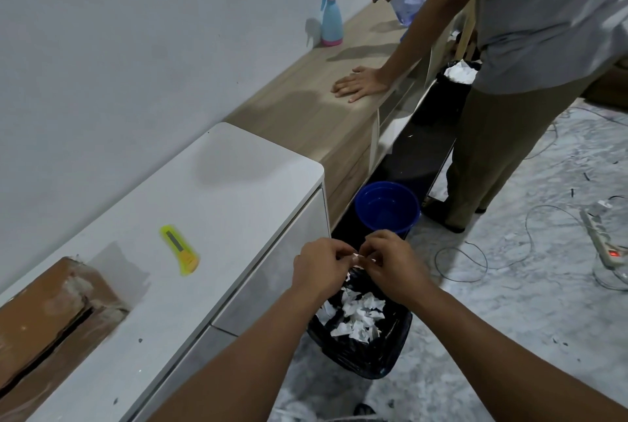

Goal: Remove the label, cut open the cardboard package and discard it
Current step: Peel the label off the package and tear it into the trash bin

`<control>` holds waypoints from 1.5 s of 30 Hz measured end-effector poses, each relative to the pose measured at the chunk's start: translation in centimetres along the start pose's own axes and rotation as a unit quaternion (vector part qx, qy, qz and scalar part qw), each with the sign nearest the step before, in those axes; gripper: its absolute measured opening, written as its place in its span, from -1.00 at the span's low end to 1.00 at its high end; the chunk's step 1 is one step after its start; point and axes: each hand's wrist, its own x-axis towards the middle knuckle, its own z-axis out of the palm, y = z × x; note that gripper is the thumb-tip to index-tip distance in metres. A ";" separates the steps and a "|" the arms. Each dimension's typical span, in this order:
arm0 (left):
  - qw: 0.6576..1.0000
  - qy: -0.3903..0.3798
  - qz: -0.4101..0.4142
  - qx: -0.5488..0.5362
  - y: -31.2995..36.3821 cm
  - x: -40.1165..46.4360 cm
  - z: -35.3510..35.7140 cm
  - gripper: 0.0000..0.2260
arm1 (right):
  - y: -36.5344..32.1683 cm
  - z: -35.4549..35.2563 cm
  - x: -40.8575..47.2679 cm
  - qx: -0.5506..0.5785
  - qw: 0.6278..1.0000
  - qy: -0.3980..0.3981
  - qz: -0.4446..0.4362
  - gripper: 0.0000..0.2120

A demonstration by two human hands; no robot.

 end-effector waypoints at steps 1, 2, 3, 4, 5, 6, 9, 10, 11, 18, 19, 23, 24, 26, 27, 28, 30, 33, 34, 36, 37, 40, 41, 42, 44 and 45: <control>1.000 -0.002 0.005 -0.010 -0.1 0.0 0.2 -0.86 | 0.2 -0.1 0.0 0.000 1.000 -0.011 -0.002 -0.88; 1.000 0.000 0.010 -0.015 -0.2 -0.1 0.3 -0.86 | 0.3 -0.2 -0.1 -0.002 1.000 -0.020 -0.005 -0.88; 1.000 0.005 0.013 -0.015 -0.3 -0.2 0.4 -0.86 | 0.4 -0.3 -0.2 -0.001 0.999 -0.031 -0.009 -0.86; 1.000 0.012 0.015 -0.015 -0.3 -0.2 0.5 -0.86 | 0.5 -0.5 -0.3 0.006 0.999 -0.041 -0.010 -0.85; 1.000 0.019 0.018 -0.016 -0.4 -0.3 0.6 -0.86 | 0.6 -0.6 -0.5 0.013 0.999 -0.050 -0.008 -0.83; 0.999 0.023 0.021 -0.016 -0.5 -0.3 0.7 -0.86 | 0.6 -0.7 -0.6 0.021 0.998 -0.057 -0.004 -0.82; 0.999 0.034 0.042 0.005 -0.4 -0.5 1.0 -0.86 | 0.6 -0.9 -1.1 0.080 0.994 -0.070 0.023 -0.81; 0.998 0.038 0.048 0.010 -0.4 -0.6 1.1 -0.86 | 0.7 -1.0 -1.2 0.104 0.991 -0.073 0.035 -0.80; 0.998 0.042 0.053 0.014 -0.5 -0.6 1.1 -0.87 | 0.7 -1.1 -1.2 0.125 0.988 -0.076 0.048 -0.78; 0.997 0.042 0.062 -0.012 -0.7 -0.6 1.6 -0.86 | 1.0 -1.1 -1.0 0.080 0.991 -0.088 0.059 -0.88; 0.997 0.042 0.058 -0.014 -0.6 -0.6 1.7 -0.86 | 0.9 -1.1 -1.0 0.066 0.993 -0.078 0.058 -0.88; 0.996 0.049 0.068 -0.015 -0.4 -0.3 1.8 -0.88 | 0.7 -0.9 -0.8 0.021 0.998 -0.033 0.039 -0.94; 0.996 0.047 0.068 -0.014 -0.3 -0.2 1.7 -0.86 | 0.7 -0.8 -0.6 0.005 0.999 -0.023 0.033 -0.95; 0.996 0.046 0.073 0.006 -0.3 0.3 1.7 -0.82 | 0.9 -0.5 -0.1 -0.020 0.999 -0.005 0.030 -0.90; 0.996 0.047 0.076 0.016 -0.4 0.5 1.6 -0.80 | 1.0 -0.4 0.1 -0.030 0.999 0.002 0.032 -0.87; 0.996 0.049 0.077 0.022 -0.4 0.7 1.6 -0.79 | 1.2 -0.3 0.3 -0.038 0.999 0.007 0.031 -0.85; 0.996 0.050 0.074 0.025 -0.6 1.0 1.6 -0.77 | 1.5 -0.3 0.6 -0.043 0.999 0.005 0.028 -0.83; 0.996 0.043 0.071 0.031 -0.9 1.0 1.7 -0.76 | 1.9 -0.6 0.7 -0.042 0.998 -0.015 0.041 -0.82; 0.996 0.039 0.068 0.032 -1.1 1.0 1.8 -0.76 | 2.1 -0.7 0.6 -0.038 0.998 -0.017 0.051 -0.82; 0.997 0.030 0.059 0.033 -1.3 0.9 1.9 -0.75 | 2.5 -0.8 0.4 -0.020 0.997 -0.019 0.073 -0.82; 0.998 0.026 0.053 0.033 -1.5 0.8 1.9 -0.75 | 2.7 -0.8 0.3 -0.014 0.996 -0.018 0.082 -0.82; 0.998 0.024 0.041 0.028 -1.6 0.5 1.9 -0.75 | 2.7 -0.6 0.3 -0.007 0.995 -0.030 0.096 -0.82; 0.999 0.024 0.036 0.025 -1.6 0.5 1.9 -0.75 | 2.6 -0.5 0.4 -0.004 0.994 -0.040 0.099 -0.82; 0.999 0.021 0.030 0.022 -1.6 0.5 1.8 -0.75 | 2.4 -0.4 0.5 0.003 0.993 -0.052 0.102 -0.82; 1.000 0.014 0.018 0.017 -1.8 0.4 1.3 -0.74 | 1.8 -0.2 0.8 0.017 0.992 -0.069 0.102 -0.80; 1.000 0.013 0.012 0.014 -1.9 0.3 0.9 -0.74 | 1.4 -0.1 1.0 0.021 0.992 -0.074 0.097 -0.80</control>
